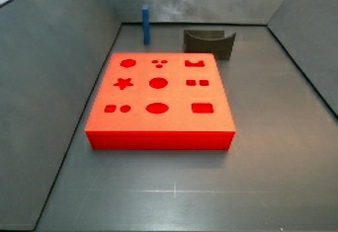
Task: Pick up the square-circle object. Move up. Move to above the board. Insert the square-circle object.
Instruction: Pick up the square-circle object.
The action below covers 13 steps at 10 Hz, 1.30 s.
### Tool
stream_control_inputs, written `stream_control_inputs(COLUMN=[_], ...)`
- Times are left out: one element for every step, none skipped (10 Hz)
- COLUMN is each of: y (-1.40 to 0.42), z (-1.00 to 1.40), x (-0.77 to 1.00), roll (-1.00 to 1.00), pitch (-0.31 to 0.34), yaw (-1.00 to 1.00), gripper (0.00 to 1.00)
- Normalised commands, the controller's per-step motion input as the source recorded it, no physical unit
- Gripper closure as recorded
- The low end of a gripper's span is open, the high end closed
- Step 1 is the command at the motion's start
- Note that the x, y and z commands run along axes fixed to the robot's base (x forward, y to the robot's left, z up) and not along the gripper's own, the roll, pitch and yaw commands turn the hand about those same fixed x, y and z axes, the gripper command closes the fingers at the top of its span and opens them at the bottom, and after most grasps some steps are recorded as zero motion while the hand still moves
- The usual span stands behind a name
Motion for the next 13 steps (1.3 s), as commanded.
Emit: stream_control_inputs(y=[0.35,0.33,0.17,0.08,0.13,0.18,0.15,0.15,0.12,0.17,0.09,0.00,-0.01], z=[-0.77,-0.77,-0.70,-0.69,-0.71,-0.67,-0.55,-0.51,-0.44,-0.42,-0.53,-0.49,-0.18], x=[-0.72,-0.81,-0.58,-0.49,-0.34,-0.09,0.02,0.06,0.01,-0.04,-0.17,-0.05,0.00], roll=[0.12,0.01,-0.05,-0.07,-0.12,-0.20,-0.25,-0.26,-0.31,-0.35,-0.29,-0.13,-0.06], pitch=[-0.227,-0.267,-0.263,-0.259,-0.220,-0.156,-0.141,-0.141,-0.130,-0.143,-0.131,-0.093,-0.053], yaw=[0.10,0.13,0.15,0.07,0.00,-0.20,-0.37,-0.40,-0.34,-0.18,0.00,0.09,0.02], gripper=[0.00,0.00,0.00,0.00,0.00,0.00,0.00,0.00,0.00,0.00,0.00,0.00,0.00])
